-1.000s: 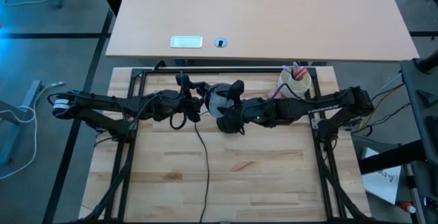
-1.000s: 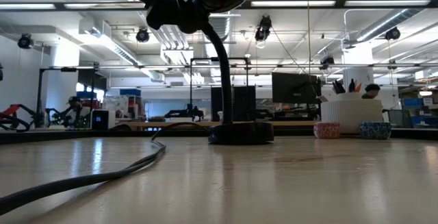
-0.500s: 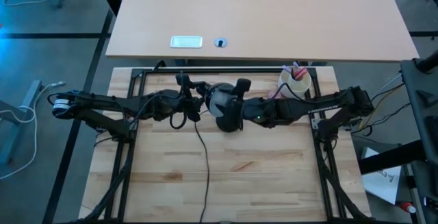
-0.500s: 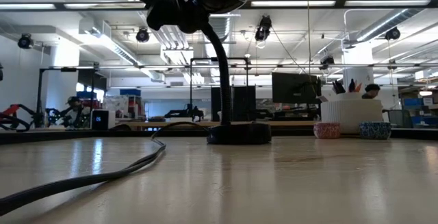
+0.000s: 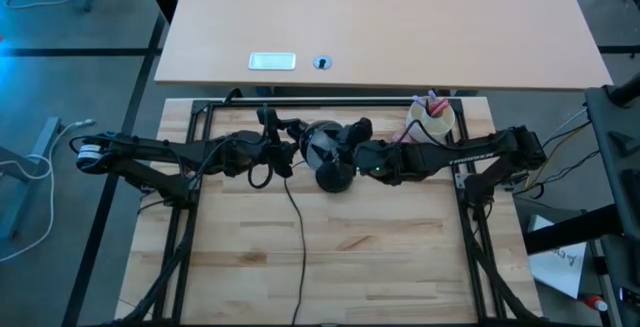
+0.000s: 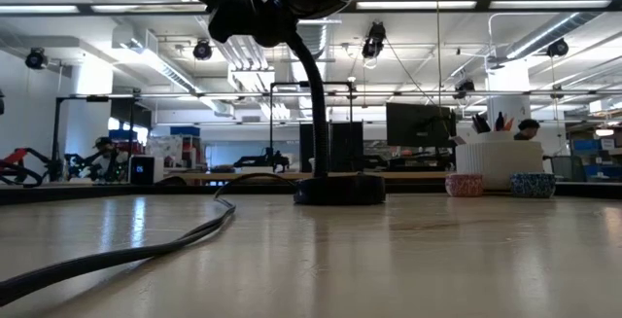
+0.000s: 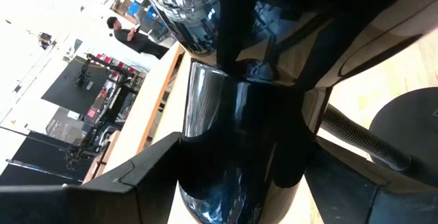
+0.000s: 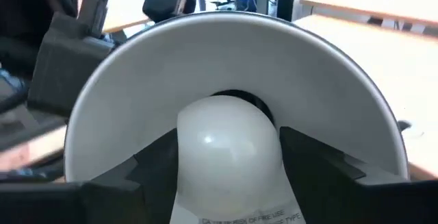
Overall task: Screw lightbulb
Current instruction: Insert the lightbulb into the lamp
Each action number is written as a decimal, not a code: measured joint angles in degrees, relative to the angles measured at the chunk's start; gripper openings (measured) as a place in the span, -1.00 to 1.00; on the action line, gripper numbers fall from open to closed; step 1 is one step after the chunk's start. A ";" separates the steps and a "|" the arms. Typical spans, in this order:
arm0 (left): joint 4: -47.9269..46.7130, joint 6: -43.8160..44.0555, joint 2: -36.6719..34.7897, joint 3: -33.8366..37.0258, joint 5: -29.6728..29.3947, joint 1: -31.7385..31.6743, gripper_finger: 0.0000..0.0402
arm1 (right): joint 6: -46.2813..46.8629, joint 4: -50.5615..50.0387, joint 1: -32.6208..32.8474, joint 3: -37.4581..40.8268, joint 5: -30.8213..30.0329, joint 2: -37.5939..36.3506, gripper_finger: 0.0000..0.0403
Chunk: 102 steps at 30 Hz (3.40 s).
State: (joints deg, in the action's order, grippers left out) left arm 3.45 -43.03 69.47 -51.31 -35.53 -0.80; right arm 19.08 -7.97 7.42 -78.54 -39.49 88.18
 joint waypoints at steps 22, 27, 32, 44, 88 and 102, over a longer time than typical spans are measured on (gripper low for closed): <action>0.19 -0.18 0.00 0.00 0.20 0.39 0.31 | 6.03 -1.16 -0.24 0.00 4.10 -1.48 0.54; 0.12 -1.15 0.00 -0.04 0.19 0.39 0.31 | -21.06 -4.69 -0.06 0.00 7.81 -1.75 0.53; 0.12 -1.30 0.00 -0.04 0.17 0.39 0.31 | -42.81 -5.66 0.19 0.00 7.92 -1.75 0.50; 0.12 -1.01 0.00 -0.04 0.02 0.41 0.31 | -67.59 -5.57 0.22 0.00 7.98 -1.66 0.68; 0.77 -2.35 -0.20 -0.35 0.17 0.65 0.31 | -62.03 0.14 -0.62 0.00 7.78 0.90 0.52; 0.81 -2.38 -0.01 -0.39 0.08 0.63 0.31 | -34.06 1.38 -0.84 0.00 4.31 1.25 0.41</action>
State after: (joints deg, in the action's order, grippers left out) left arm 4.27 -45.41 69.46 -51.70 -35.45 -0.16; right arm -14.98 -6.59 6.58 -78.54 -35.18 89.43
